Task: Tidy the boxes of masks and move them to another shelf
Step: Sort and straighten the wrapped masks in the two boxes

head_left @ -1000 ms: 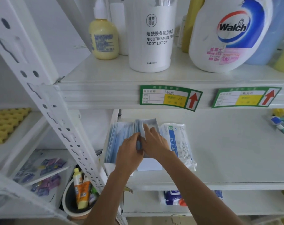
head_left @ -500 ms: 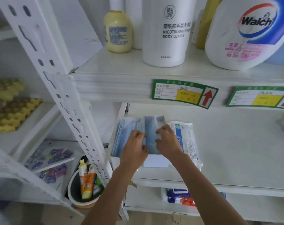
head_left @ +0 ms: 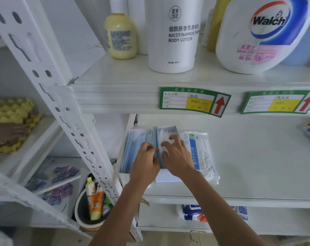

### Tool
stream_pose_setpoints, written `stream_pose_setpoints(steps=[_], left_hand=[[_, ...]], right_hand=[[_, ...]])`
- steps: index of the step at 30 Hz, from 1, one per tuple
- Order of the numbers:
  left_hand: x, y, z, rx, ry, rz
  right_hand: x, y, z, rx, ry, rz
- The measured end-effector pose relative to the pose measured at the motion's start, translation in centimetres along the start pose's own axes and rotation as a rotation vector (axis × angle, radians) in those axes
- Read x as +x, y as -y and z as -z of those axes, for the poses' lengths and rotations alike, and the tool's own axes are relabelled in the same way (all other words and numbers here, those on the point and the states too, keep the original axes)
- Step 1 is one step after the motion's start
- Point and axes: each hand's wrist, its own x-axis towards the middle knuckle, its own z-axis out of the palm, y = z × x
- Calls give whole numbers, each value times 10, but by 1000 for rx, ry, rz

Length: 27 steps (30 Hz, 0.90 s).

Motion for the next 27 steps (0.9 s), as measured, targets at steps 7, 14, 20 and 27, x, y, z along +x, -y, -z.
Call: stream_pose_setpoints(steps=[7,14,20,27], left_hand=[[4,1,-2,-37,-8,14],[1,2,-1,-59,-70,30],[4,3,1,-94,-61,7],[5,4,0,-93,-47,18]], right_hand=[[0,7,5,-19,73,-71],[1,8,4,-53,96,-35],[1,7,1,-42,49,-60],[2,11,2,-19,78,-121]])
